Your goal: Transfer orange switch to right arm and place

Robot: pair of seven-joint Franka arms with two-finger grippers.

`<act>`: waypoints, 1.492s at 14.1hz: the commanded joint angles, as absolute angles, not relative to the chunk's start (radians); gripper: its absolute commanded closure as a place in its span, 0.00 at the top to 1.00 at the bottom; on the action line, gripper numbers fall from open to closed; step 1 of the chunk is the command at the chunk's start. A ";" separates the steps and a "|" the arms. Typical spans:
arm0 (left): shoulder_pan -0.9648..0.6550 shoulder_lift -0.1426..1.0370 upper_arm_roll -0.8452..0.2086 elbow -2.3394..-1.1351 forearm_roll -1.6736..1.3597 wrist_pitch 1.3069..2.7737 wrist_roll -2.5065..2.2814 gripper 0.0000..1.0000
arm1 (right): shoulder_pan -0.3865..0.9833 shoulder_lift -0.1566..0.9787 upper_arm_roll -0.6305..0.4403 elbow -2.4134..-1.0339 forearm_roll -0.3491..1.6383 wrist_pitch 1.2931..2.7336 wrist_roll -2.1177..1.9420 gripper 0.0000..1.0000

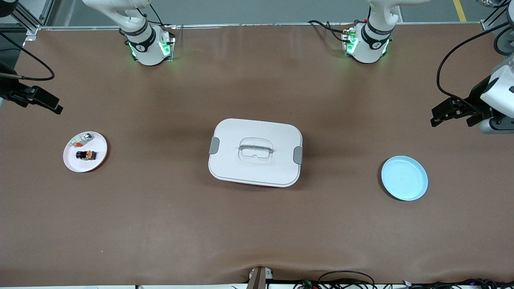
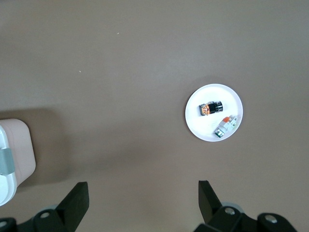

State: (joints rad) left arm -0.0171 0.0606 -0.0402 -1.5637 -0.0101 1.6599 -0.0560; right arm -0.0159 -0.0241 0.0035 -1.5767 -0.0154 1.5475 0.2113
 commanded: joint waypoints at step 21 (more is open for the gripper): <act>-0.008 0.081 -0.046 -1.526 0.005 1.620 -0.029 1.00 | 0.034 -0.049 -0.072 -1.551 0.028 1.483 0.035 1.00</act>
